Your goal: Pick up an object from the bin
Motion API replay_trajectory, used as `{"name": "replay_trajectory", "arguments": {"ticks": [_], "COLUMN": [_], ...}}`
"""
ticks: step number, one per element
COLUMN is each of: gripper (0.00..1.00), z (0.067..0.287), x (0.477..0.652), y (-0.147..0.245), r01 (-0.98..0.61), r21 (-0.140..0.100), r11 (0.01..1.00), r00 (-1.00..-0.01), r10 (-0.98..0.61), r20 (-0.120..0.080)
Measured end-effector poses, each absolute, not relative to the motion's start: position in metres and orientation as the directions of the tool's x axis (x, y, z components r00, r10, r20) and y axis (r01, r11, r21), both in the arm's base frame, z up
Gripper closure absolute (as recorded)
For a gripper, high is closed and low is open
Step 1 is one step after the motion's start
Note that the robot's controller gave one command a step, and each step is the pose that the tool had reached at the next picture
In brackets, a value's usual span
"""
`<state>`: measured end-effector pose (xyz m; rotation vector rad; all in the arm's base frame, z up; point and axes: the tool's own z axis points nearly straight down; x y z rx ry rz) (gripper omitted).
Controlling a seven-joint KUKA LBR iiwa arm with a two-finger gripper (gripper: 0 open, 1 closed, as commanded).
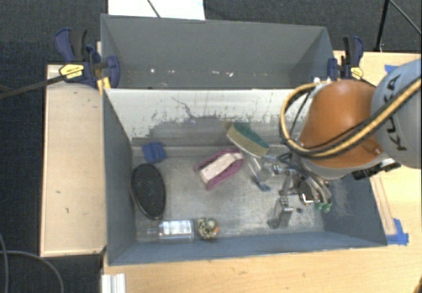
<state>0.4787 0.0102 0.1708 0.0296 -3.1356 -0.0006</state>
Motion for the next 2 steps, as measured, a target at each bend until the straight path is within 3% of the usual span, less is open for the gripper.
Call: {"name": "replay_trajectory", "arguments": {"ticks": [1, 2], "gripper": [0.0, 0.0], "z": [0.123, 0.073], "x": [0.554, 0.587], "y": [-0.002, 0.036], "r01": [-0.059, -0.283], "r21": [-0.001, 0.0], "r11": [0.998, 0.959], "r00": [-0.998, -0.959], "r10": [-0.059, -0.283], "r20": [-0.004, 0.005]}}
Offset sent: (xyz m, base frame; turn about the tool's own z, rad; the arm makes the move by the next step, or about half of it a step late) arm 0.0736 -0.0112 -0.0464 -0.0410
